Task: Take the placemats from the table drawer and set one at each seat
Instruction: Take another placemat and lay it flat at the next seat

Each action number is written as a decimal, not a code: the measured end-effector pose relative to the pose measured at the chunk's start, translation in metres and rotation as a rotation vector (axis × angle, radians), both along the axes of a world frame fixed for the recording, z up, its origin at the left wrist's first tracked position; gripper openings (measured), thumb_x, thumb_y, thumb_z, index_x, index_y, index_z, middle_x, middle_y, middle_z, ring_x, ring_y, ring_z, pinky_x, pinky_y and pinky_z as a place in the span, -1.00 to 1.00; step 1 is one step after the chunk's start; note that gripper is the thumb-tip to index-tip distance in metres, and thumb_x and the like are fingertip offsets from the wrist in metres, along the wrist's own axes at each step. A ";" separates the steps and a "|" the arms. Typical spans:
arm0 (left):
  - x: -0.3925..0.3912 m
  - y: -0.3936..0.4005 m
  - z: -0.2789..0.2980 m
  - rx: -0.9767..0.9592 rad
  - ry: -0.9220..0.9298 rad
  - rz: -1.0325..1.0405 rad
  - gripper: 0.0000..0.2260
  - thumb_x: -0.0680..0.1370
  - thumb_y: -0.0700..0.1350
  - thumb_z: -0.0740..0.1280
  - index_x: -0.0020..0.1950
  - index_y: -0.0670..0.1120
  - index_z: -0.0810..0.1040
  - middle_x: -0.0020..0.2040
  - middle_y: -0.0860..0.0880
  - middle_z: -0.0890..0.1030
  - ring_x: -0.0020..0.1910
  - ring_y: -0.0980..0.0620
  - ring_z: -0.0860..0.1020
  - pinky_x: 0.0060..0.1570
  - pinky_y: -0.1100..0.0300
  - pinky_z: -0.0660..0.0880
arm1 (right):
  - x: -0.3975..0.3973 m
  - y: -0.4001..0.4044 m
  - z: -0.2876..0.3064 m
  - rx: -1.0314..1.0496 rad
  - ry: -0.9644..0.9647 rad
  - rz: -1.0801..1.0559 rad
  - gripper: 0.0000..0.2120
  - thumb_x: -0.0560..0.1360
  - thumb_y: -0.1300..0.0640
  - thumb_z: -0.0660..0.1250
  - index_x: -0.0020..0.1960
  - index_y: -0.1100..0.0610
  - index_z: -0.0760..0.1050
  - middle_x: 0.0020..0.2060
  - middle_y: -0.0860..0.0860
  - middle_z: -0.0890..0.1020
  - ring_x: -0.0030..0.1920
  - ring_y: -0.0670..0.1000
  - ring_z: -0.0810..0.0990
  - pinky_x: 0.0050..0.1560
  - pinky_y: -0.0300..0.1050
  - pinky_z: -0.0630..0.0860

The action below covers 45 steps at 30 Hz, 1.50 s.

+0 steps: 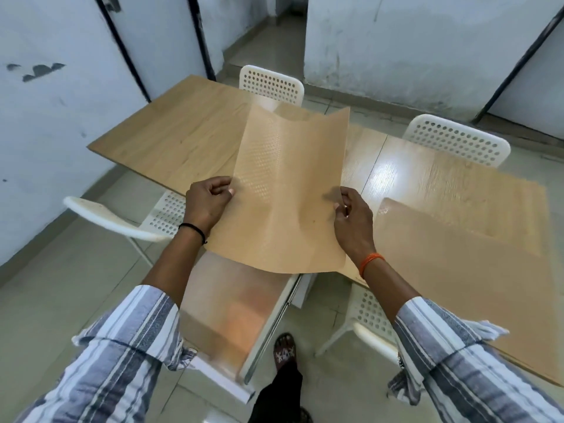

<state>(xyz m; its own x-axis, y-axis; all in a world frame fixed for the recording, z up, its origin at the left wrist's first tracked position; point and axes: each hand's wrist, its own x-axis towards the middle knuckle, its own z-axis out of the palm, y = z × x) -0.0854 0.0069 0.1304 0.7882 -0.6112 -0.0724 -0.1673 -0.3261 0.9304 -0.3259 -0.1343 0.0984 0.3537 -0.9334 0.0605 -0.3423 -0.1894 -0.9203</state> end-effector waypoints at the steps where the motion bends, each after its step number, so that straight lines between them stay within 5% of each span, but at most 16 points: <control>1: -0.006 0.009 0.003 -0.008 0.003 0.007 -0.73 0.49 -0.19 0.43 0.19 -0.10 0.65 0.07 -0.07 0.68 0.09 -0.01 0.64 0.15 -0.01 0.58 | -0.005 0.007 0.002 -0.005 -0.018 0.006 -0.67 0.59 0.34 0.19 0.30 0.12 0.48 0.19 0.01 0.61 0.20 -0.01 0.55 0.20 -0.16 0.50; 6: -0.034 0.061 0.023 -0.040 -0.046 0.060 -0.73 0.51 -0.21 0.43 0.20 -0.12 0.64 0.06 -0.05 0.67 0.03 0.08 0.61 0.01 0.27 0.54 | -0.021 0.052 0.017 -0.027 -0.087 0.040 -0.66 0.58 0.36 0.18 0.28 0.11 0.49 0.19 0.03 0.61 0.24 -0.01 0.55 0.23 -0.08 0.53; 13: -0.012 0.135 0.031 -0.048 -0.047 0.140 -0.73 0.50 -0.23 0.43 0.20 -0.15 0.64 0.13 -0.09 0.66 0.05 0.06 0.60 0.17 0.13 0.54 | 0.005 0.108 0.034 -0.047 -0.129 0.106 -0.67 0.57 0.38 0.19 0.24 0.11 0.51 0.12 -0.02 0.64 0.17 -0.04 0.58 0.20 -0.07 0.55; 21: 0.083 0.204 0.028 -0.072 0.001 0.175 -0.76 0.50 -0.20 0.43 0.16 -0.09 0.66 0.04 -0.06 0.69 0.07 -0.02 0.63 0.19 0.00 0.55 | 0.105 0.166 0.040 -0.137 -0.118 0.165 -0.70 0.57 0.38 0.22 0.23 0.15 0.52 0.09 -0.01 0.65 0.12 -0.03 0.59 0.07 -0.33 0.51; 29: 0.219 0.268 0.036 -0.072 0.024 0.105 -0.77 0.50 -0.19 0.42 0.15 -0.08 0.67 -0.02 -0.08 0.70 0.03 -0.03 0.65 0.14 0.03 0.58 | 0.235 0.227 0.038 -0.201 -0.093 0.088 -0.69 0.54 0.37 0.25 0.23 0.17 0.54 0.09 0.05 0.66 0.09 0.05 0.62 0.13 -0.05 0.56; 39: 0.348 0.269 0.019 -0.080 0.094 0.036 -0.76 0.49 -0.21 0.41 0.15 -0.07 0.67 -0.07 -0.09 0.70 -0.02 -0.04 0.65 0.09 -0.05 0.60 | 0.348 0.237 0.052 -0.192 -0.068 0.074 -0.71 0.57 0.36 0.23 0.21 0.11 0.54 -0.03 -0.16 0.59 0.03 -0.08 0.54 -0.08 -0.58 0.38; 45: 0.425 0.224 -0.003 -0.045 0.132 0.027 -0.78 0.51 -0.26 0.40 0.13 -0.09 0.65 -0.07 -0.10 0.68 -0.05 -0.06 0.65 -0.08 0.05 0.63 | 0.424 0.193 0.025 -0.141 -0.095 0.050 -0.71 0.57 0.37 0.23 0.19 0.12 0.55 -0.06 -0.23 0.58 -0.03 -0.16 0.55 -0.12 -0.58 0.39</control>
